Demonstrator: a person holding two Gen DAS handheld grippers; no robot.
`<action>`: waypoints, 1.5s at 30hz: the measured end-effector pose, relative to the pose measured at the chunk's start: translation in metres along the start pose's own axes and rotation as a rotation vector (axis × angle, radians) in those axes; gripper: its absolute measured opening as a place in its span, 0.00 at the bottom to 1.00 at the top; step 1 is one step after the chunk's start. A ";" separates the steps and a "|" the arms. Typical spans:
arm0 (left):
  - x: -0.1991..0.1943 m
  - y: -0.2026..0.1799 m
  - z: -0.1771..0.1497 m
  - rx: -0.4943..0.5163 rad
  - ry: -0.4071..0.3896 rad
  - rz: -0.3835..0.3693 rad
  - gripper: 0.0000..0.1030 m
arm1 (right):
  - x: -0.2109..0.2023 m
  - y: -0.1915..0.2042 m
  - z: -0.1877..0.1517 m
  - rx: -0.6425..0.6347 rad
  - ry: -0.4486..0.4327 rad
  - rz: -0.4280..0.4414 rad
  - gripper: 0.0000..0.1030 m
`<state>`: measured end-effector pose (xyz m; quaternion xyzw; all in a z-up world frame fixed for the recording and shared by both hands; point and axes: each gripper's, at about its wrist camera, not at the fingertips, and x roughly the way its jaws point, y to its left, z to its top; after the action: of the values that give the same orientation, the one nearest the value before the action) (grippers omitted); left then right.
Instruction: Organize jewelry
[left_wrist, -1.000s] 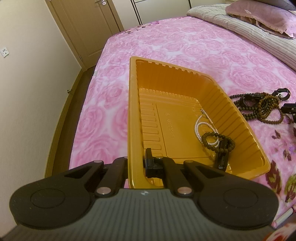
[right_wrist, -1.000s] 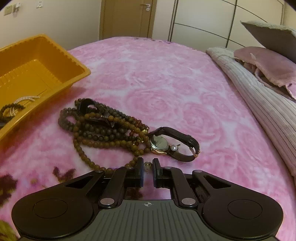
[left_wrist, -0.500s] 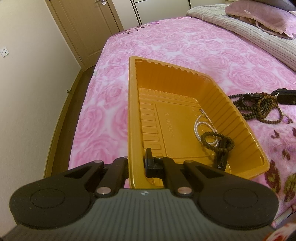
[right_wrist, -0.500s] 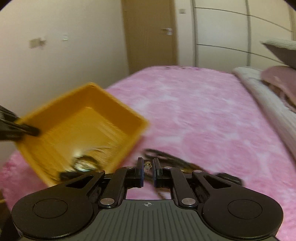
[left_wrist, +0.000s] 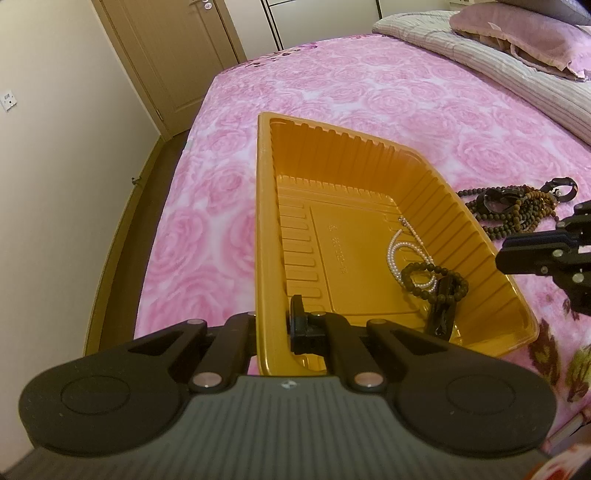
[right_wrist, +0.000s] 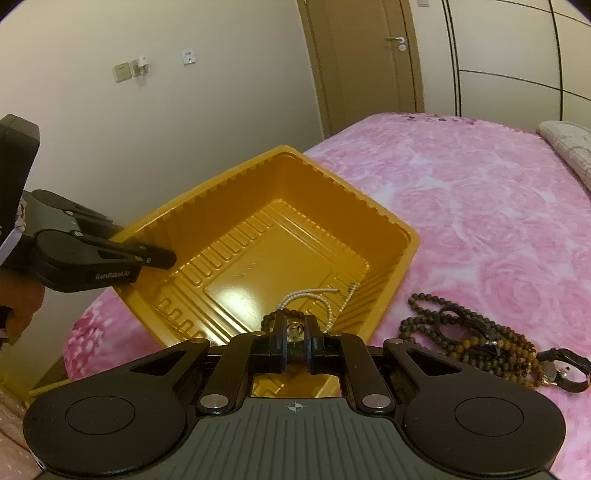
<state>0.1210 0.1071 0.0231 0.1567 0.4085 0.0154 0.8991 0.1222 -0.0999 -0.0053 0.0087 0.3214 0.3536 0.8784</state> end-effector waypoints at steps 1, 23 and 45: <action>0.000 0.000 0.000 0.000 0.000 0.000 0.03 | 0.002 0.000 0.001 0.000 0.002 0.000 0.09; 0.002 0.002 -0.001 -0.007 -0.002 -0.002 0.02 | -0.038 -0.068 -0.038 0.175 -0.031 -0.146 0.54; 0.001 -0.001 0.002 0.001 0.007 0.011 0.02 | -0.033 -0.197 -0.053 0.016 0.078 -0.472 0.49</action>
<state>0.1225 0.1061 0.0235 0.1592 0.4108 0.0207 0.8975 0.1956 -0.2796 -0.0764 -0.0733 0.3511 0.1357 0.9235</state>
